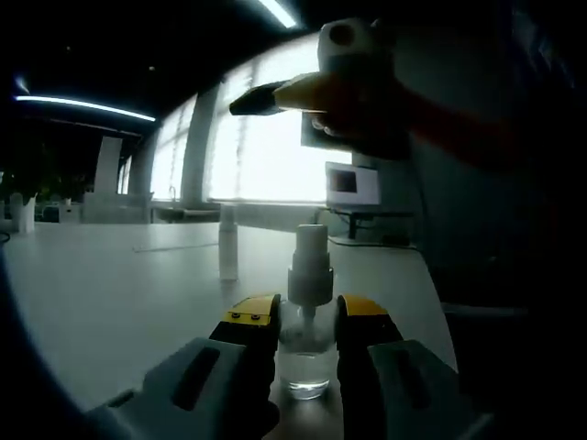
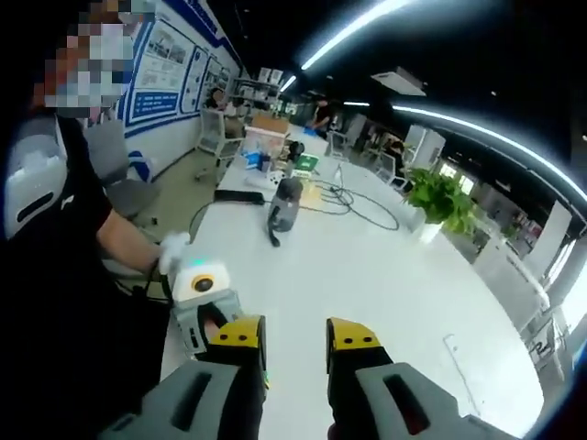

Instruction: Clamp pump bottle remove cover press pump head put on cover

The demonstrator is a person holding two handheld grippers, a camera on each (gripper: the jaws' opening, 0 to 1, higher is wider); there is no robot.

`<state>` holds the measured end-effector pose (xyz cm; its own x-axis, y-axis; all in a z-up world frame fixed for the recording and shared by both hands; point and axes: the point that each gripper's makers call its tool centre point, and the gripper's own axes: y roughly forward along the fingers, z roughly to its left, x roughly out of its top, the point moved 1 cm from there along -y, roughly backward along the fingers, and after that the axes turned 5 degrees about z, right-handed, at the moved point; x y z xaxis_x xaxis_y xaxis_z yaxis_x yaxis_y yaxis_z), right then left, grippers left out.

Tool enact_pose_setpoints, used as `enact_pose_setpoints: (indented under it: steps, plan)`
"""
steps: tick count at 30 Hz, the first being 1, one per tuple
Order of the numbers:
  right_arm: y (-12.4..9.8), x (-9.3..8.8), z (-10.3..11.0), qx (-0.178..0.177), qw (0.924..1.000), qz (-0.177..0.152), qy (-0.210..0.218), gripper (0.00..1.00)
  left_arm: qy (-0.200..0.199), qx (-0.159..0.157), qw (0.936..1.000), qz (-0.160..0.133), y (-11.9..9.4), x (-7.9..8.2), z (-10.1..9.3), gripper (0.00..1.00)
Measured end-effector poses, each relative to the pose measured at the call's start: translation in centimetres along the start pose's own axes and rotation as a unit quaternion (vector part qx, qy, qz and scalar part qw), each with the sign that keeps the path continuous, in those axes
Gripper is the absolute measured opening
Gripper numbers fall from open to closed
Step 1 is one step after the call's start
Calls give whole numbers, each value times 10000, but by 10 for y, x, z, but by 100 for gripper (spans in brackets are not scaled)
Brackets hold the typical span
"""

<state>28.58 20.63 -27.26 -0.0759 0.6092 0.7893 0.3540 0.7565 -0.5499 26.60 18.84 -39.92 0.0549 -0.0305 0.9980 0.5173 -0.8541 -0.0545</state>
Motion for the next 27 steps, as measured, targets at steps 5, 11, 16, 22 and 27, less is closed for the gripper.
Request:
enact_pose_setpoints:
  steps: [5, 11, 16, 22, 27]
  plan:
    - [-3, 5, -7, -294, 9989, -227, 271, 22, -7, 3, 10000, 5, 0, 0, 0, 16]
    - [-8, -4, -16, -813, 9942, -443, 544, 22, -2, -1, 10000, 8, 0, 0, 0, 16]
    - [-16, -18, -21, -1178, 9861, -722, 921, 23, -13, -17, 10000, 12, 0, -1, 0, 16]
    - [-22, -27, -24, -1616, 9728, -1130, 1217, 24, -9, -16, 10000, 12, 0, -1, 0, 16]
    - [-35, -25, -19, -2003, 9549, -1574, 1527, 23, -4, -15, 10000, 15, 0, -1, 0, 16]
